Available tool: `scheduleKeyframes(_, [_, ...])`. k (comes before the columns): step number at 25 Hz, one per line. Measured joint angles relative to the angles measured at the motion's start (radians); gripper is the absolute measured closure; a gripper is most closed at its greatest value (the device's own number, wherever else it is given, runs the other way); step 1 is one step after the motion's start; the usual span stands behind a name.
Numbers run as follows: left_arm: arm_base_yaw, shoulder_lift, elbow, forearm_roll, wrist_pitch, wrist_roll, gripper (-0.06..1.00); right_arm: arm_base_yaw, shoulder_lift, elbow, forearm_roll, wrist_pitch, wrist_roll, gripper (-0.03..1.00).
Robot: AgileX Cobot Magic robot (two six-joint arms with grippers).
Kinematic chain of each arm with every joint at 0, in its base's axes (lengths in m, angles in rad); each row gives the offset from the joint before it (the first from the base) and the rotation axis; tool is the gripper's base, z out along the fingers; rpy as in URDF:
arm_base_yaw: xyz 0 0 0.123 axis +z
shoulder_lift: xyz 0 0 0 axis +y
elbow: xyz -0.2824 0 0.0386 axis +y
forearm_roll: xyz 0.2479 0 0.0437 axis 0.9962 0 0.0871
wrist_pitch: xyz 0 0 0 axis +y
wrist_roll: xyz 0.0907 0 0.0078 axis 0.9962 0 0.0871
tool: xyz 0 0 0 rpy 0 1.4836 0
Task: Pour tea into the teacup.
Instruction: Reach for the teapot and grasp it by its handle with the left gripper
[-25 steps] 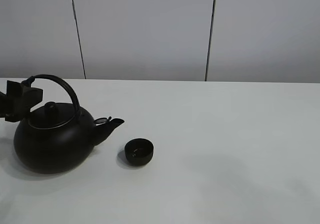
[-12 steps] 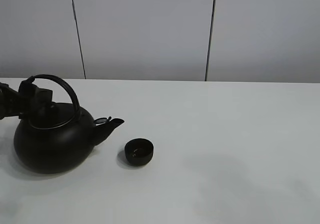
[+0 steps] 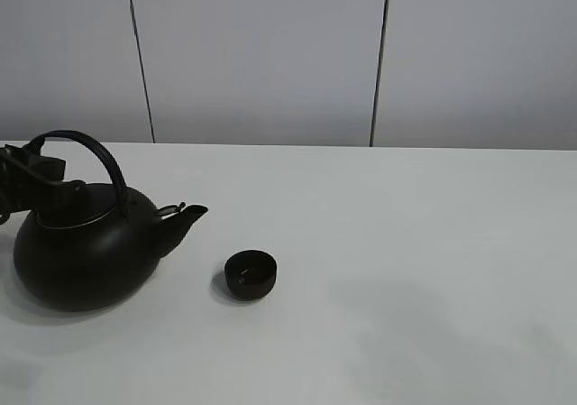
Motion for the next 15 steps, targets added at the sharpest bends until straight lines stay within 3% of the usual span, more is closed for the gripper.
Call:
scheduleKeyframes(8, [0.0, 0.001, -0.006, 0.04, 0.001, 0.011, 0.84, 0.0, 0.0, 0.0, 0.0, 0.0, 0.0, 0.31])
scheduleKeyframes(15, [0.0, -0.039, -0.073, 0.102, 0.161, 0.029, 0.84, 0.0, 0.0, 0.0, 0.0, 0.0, 0.0, 0.31])
